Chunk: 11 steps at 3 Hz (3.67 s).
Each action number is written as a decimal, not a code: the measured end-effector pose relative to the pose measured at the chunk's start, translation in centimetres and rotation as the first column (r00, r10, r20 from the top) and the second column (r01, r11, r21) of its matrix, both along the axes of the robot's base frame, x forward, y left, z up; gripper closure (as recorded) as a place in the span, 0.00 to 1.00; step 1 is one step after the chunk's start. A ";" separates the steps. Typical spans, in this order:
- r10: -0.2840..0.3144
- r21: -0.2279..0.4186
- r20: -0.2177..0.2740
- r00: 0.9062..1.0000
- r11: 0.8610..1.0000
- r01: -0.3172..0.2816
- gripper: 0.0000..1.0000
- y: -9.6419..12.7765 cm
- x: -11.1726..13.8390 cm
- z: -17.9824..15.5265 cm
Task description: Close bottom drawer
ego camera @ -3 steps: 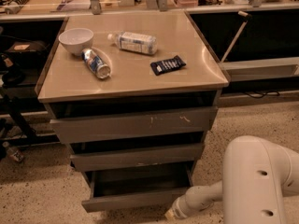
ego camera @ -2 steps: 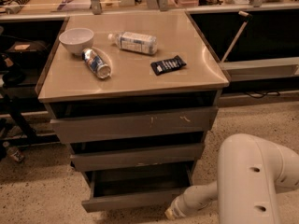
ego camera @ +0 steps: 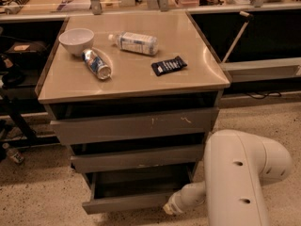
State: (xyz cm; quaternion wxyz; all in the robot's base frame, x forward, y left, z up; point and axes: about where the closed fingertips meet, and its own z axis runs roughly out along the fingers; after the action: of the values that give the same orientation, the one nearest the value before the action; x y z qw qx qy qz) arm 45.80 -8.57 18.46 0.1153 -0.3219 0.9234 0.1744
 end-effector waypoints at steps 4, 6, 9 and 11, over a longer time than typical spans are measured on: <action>0.026 -0.017 0.049 0.998 1.000 -0.025 0.58 1.1 3.7 0.6; 0.026 -0.017 0.049 0.998 1.000 -0.025 0.11 1.1 3.7 0.6; 0.026 -0.017 0.049 0.998 1.000 -0.025 0.11 1.1 3.7 0.6; 0.026 -0.017 0.049 0.998 1.000 -0.025 0.58 1.1 3.7 0.6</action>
Offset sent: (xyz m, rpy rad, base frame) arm 0.0639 0.0110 0.0096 -0.0284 -0.0752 0.0361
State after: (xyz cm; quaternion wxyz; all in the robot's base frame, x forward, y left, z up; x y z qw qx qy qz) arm 49.46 -7.46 19.05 0.1329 -0.3387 0.9175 0.1606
